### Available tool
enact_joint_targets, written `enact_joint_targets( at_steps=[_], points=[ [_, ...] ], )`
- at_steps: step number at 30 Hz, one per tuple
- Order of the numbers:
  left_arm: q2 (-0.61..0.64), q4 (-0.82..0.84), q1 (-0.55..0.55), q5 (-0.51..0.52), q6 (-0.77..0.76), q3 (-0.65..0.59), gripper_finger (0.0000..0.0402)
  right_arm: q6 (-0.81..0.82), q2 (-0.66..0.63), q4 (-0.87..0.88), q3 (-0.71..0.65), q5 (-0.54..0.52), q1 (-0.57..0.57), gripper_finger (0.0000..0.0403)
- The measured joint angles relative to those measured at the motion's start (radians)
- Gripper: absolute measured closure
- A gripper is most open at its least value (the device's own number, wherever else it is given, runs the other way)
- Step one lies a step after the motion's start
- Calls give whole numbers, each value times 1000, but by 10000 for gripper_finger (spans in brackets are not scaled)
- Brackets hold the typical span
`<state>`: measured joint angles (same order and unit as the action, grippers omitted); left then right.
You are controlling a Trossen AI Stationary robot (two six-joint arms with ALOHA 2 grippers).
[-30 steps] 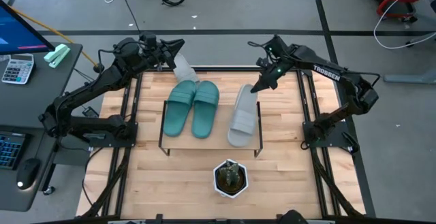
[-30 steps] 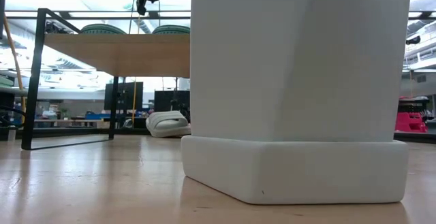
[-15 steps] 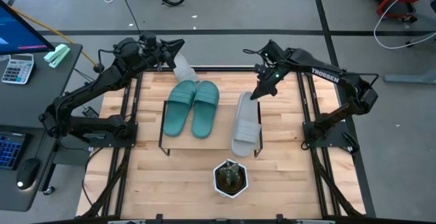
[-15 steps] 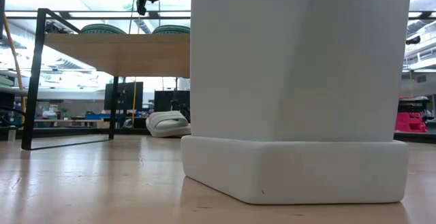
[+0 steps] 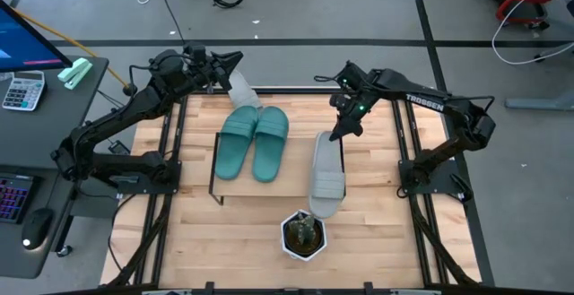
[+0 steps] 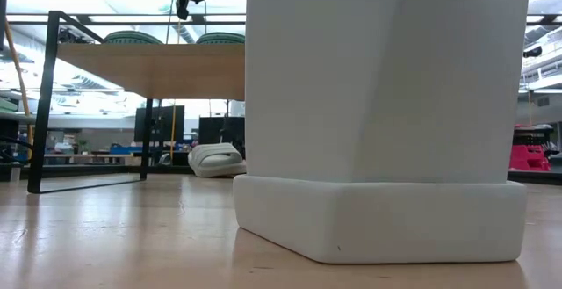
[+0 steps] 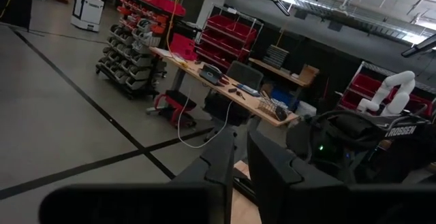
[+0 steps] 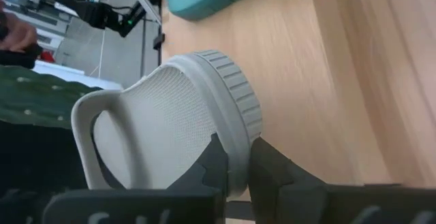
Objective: Pick and place slides into the shelf
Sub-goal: Put the right gray slipper on the shelf
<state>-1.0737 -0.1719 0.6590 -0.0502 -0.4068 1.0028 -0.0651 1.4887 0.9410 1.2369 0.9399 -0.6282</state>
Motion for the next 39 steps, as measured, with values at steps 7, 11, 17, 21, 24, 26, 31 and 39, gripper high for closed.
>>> enact_joint_targets(
  at_steps=[7,11,17,21,24,26,31,39],
  points=[
    [0,0,0,0,0,0,351,-14,75,17,0,-3,22,368],
    [0,0,0,0,0,0,357,-17,105,18,0,7,47,368],
    [0,1,0,0,0,0,354,-19,109,21,0,11,74,368],
    [0,1,0,0,0,0,350,-19,109,28,0,9,75,368],
    [0,1,0,0,0,0,351,-17,109,33,0,-15,75,368],
    [0,1,0,0,0,0,353,-17,109,38,0,-26,75,360],
    [0,1,0,0,0,0,355,-8,107,39,0,-37,75,336],
    [0,1,0,0,0,0,350,-15,92,38,0,-53,75,333]
  ],
)
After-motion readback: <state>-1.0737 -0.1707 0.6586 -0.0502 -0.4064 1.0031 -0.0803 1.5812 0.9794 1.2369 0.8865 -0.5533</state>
